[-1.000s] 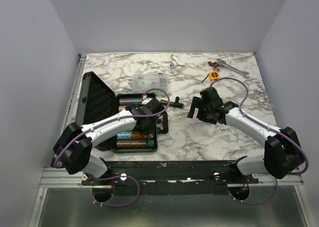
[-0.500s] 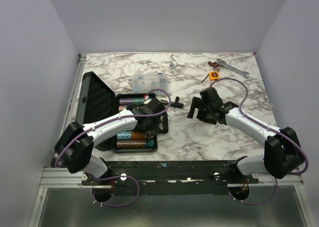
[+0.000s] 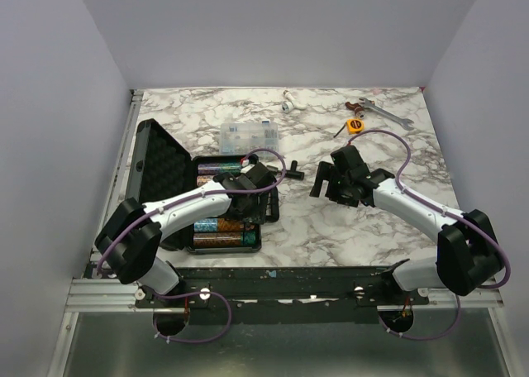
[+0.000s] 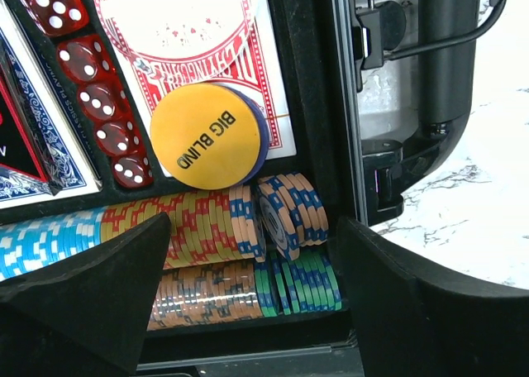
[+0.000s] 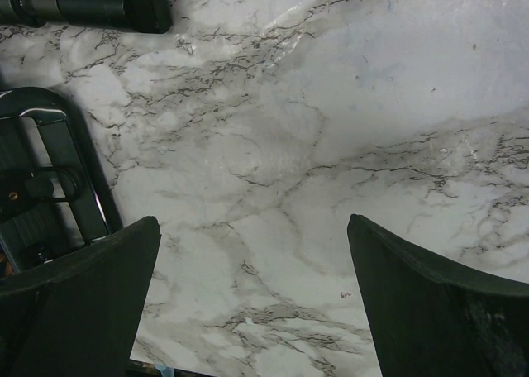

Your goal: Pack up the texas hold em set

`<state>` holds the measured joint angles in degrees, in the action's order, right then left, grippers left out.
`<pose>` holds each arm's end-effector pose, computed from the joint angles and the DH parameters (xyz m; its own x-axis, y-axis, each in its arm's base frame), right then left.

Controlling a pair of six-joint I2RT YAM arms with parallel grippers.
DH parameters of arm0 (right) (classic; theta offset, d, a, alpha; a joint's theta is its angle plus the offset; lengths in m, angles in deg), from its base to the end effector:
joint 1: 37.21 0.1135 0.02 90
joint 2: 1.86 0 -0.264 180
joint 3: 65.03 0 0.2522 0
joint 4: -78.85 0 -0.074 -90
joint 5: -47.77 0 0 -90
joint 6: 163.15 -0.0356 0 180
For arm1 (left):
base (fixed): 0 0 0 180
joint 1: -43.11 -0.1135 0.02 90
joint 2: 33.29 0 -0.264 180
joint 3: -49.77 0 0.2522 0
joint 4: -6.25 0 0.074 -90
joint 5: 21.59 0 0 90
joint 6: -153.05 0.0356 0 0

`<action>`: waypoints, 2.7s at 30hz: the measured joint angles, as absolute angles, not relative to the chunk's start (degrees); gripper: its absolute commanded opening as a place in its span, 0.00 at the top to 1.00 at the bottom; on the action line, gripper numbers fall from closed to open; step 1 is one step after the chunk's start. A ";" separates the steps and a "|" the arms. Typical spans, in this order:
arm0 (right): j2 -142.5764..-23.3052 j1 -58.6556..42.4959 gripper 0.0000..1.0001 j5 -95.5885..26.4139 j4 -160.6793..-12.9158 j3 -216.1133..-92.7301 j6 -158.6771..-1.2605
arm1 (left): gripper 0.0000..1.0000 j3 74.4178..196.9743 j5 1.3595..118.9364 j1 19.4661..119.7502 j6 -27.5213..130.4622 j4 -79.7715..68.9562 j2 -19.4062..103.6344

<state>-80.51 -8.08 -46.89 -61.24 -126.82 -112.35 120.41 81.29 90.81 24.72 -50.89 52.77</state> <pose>0.2367 0.1286 0.2076 -0.8483 0.2484 -0.4676 0.1160 0.9488 0.2937 0.1927 -0.2000 0.2061 -0.9230 0.1160 -0.3670 0.1321 0.9910 -0.0191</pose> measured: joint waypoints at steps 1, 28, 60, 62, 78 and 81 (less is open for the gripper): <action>-80.51 -8.08 0.03 -46.85 -61.24 -126.82 -112.35 | 0.23 120.41 81.36 90.81 24.72 -50.82 52.88; -81.17 -8.08 0.04 -45.28 -62.44 -125.48 -113.23 | 0.09 118.14 86.74 90.68 22.76 -53.42 46.80; -82.74 -7.47 0.00 -22.20 -77.83 -121.55 -109.60 | 0.02 137.46 99.92 61.94 37.47 -58.21 18.02; -83.05 -7.27 0.00 -21.63 -77.92 -121.55 -109.56 | 0.01 137.41 102.30 58.00 38.34 -59.10 18.85; -83.79 -7.21 0.00 -21.52 -78.05 -121.55 -109.45 | 0.13 125.22 101.60 49.55 38.63 -59.76 20.44; -83.92 -7.21 0.00 -21.52 -78.27 -121.55 -109.45 | 0.16 125.57 97.73 49.35 39.04 -59.69 19.20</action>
<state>-83.92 -7.21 -21.52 -78.27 -121.55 -109.45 125.57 97.73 49.35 39.04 -59.69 19.20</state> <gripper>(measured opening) 0.998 0.874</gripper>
